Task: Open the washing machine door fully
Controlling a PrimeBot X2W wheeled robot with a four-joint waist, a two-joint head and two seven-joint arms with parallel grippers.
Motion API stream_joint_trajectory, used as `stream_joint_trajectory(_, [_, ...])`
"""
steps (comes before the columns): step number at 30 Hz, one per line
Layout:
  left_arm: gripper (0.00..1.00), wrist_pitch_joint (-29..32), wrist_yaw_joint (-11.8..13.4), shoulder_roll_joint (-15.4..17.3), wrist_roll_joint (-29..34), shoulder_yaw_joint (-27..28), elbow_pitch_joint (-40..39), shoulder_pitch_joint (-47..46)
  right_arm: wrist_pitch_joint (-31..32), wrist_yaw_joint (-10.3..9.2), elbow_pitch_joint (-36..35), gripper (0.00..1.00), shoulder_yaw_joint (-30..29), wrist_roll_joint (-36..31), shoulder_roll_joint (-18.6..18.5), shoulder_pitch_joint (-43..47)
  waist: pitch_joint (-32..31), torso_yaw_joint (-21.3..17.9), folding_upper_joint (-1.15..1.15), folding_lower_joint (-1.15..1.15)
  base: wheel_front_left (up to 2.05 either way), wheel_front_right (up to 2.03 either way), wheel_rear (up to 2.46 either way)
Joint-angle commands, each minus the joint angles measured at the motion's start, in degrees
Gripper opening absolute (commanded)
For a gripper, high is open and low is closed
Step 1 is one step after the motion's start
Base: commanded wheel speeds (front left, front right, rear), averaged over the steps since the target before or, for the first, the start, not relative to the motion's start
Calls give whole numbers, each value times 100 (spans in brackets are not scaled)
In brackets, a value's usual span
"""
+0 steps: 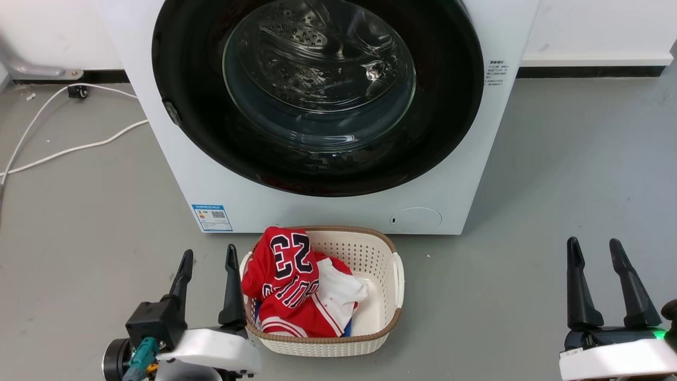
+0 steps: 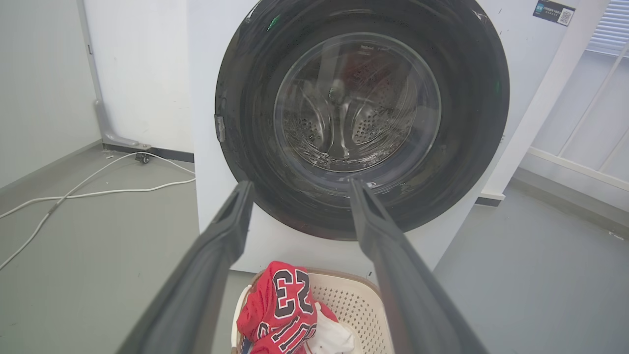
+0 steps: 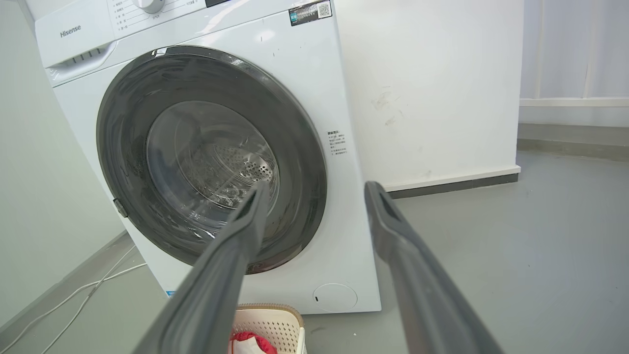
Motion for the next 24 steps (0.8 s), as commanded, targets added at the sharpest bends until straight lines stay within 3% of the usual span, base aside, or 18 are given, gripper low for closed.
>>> stream_joint_trajectory(1, [100,-66,24,3,171,-19,-44,37,-57,0,-77,100,-20,-136,3,45,0,0,0,0,0,0,0])
stream_joint_trajectory(24, [100,-333,-125,-190,1097,72,19,191,-314,0,-175,100,-30,-650,8,196,6,6,0,0,0,0,0])
